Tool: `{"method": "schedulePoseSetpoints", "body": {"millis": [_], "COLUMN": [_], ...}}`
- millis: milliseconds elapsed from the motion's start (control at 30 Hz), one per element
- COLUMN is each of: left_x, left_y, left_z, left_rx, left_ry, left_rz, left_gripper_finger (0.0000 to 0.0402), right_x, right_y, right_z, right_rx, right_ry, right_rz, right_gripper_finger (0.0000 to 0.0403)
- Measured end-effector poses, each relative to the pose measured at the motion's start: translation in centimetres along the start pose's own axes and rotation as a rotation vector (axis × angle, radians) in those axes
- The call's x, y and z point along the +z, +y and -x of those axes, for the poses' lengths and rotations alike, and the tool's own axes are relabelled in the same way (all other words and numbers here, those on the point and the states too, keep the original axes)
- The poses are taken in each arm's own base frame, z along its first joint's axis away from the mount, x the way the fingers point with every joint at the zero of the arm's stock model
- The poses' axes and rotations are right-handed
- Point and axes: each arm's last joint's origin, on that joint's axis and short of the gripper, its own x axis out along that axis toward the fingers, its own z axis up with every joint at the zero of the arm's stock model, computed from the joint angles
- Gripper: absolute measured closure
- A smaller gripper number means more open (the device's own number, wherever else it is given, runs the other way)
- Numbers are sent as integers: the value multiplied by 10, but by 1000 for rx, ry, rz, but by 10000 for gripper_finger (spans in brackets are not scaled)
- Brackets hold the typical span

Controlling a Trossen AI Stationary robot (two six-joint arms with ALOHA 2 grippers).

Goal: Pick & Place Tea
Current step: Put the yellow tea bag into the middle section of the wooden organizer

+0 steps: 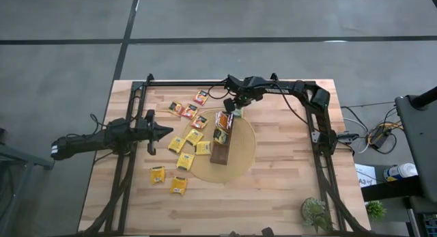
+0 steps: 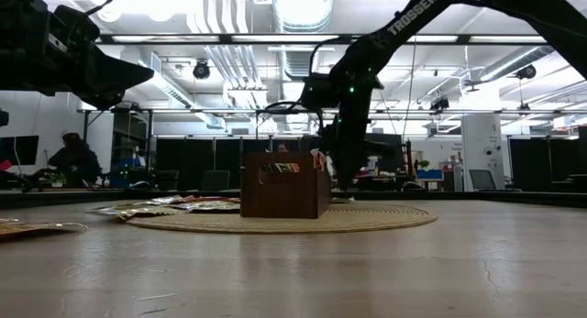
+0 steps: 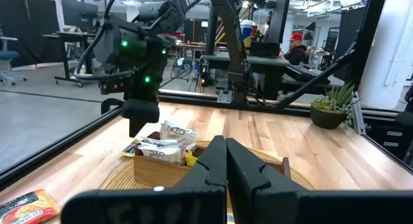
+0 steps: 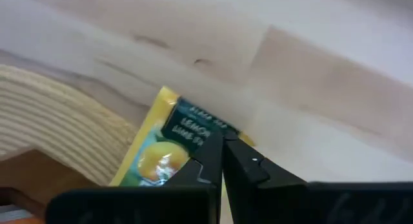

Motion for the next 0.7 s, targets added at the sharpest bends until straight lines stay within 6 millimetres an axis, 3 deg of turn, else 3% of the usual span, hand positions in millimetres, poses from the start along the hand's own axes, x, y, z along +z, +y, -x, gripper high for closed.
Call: {"method": "schedulePoseSetpoints", "body": {"millis": [267,700], "left_x": [0,0], "left_y": [0,0], "left_z": [0,0], "left_rx": [0,0], "left_ry": [0,0], "left_rz": [0,0], "left_gripper_finger": [402,402], "right_x": [1,-12], "right_y": [-1,-9], "right_z": [13,-4], "right_rx": [33,2], "right_ry": [-2,40], "right_rz": [-7,-6], "right_gripper_finger": [377,218]}}
